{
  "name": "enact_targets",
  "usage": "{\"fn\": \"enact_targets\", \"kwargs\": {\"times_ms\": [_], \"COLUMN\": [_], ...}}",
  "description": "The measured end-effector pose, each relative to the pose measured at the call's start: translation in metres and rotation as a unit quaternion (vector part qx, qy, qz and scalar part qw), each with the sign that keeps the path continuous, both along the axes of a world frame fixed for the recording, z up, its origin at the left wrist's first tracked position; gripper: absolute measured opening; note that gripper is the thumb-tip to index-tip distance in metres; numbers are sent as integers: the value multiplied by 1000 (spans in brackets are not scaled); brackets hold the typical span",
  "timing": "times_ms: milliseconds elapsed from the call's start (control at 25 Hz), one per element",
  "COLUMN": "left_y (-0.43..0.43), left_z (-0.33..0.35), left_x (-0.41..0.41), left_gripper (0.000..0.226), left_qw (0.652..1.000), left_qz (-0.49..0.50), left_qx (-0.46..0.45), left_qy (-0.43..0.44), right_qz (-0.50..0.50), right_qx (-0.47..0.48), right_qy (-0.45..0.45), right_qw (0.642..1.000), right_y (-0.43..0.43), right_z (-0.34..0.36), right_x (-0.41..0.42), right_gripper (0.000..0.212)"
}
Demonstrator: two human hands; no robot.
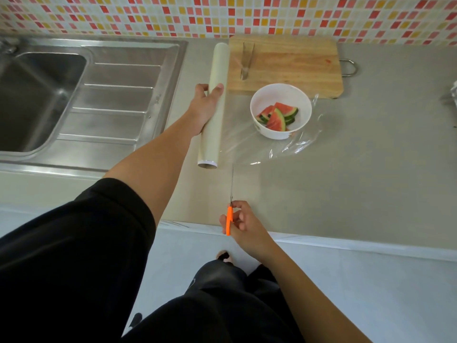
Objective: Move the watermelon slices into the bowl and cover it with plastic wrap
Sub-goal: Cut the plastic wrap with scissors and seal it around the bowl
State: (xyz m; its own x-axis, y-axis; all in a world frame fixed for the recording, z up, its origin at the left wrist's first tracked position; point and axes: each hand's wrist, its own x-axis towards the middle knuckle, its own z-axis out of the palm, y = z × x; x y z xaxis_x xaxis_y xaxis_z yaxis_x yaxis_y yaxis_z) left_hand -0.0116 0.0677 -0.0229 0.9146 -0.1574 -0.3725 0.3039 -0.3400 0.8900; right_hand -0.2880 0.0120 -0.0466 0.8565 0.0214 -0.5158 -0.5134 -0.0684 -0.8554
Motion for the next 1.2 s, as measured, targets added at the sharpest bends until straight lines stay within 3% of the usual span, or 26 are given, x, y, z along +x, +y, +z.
{"fn": "enact_targets", "kwargs": {"times_ms": [400, 1200], "left_y": [-5, 0], "left_z": [-5, -9], "left_x": [4, 10], "left_gripper": [47, 54], "left_qw": [1000, 1000], "left_qz": [3, -2], "left_qx": [-10, -18], "left_qy": [-5, 9], "right_qz": [-18, -42], "right_qx": [6, 40], "right_qy": [-1, -24], "right_qw": [1000, 998], "right_y": [-8, -10], "right_z": [3, 3], "right_x": [28, 54], "right_gripper": [29, 18]}}
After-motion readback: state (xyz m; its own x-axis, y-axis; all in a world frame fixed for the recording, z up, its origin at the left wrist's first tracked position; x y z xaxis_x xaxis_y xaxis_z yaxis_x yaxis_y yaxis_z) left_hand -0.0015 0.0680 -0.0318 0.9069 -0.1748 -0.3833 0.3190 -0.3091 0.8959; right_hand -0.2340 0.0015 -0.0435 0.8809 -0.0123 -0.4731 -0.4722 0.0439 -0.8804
